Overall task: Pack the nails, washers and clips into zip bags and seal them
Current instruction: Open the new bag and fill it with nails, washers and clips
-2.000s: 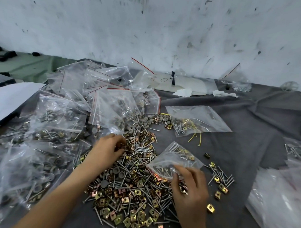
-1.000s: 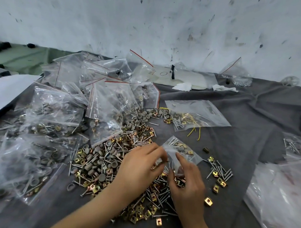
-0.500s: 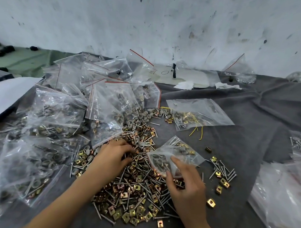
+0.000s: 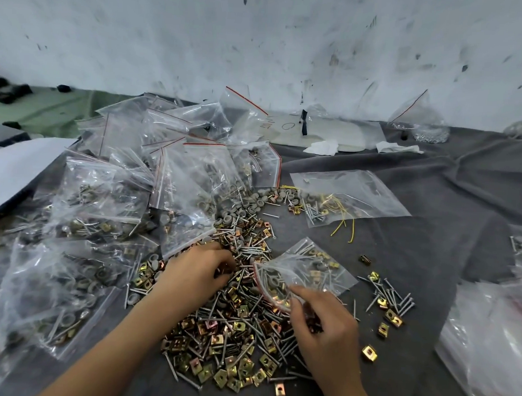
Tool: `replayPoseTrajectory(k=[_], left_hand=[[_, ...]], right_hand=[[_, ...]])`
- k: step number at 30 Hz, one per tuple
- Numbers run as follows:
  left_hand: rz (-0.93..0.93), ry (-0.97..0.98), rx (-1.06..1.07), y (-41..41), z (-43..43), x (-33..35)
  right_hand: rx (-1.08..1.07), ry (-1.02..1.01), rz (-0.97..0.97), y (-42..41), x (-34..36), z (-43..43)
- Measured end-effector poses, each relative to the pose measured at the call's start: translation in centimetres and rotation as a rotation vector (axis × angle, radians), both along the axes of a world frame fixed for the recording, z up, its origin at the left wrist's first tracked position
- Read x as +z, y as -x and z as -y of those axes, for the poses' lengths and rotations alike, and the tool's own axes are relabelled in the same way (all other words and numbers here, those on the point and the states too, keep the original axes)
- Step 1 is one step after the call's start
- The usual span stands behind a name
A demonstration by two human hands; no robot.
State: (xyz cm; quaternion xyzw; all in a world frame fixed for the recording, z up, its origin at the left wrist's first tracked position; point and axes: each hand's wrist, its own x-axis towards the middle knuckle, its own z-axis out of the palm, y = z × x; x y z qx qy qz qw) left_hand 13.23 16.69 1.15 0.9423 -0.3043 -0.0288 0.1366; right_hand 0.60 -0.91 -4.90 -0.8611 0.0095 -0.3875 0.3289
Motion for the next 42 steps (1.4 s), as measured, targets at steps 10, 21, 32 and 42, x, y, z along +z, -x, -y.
replayPoseTrajectory(k=[10,21,32,42], left_hand=[[0.052,0.03,0.029,0.0,0.4,-0.5],[0.171,0.468,-0.381,3.4,2.1,-0.7],[0.301,0.513,-0.063,2.3,0.7,-2.1],[0.099,0.077,0.053,0.0,-0.4,-2.4]], right_hand=[[-0.014,0.015,-0.004,0.0,0.0,-0.1],[-0.034,0.033,-0.001,-0.1,0.0,-0.2],[-0.063,0.065,0.006,0.1,0.1,-0.2],[-0.051,0.104,-0.011,-0.1,-0.1,-0.1]])
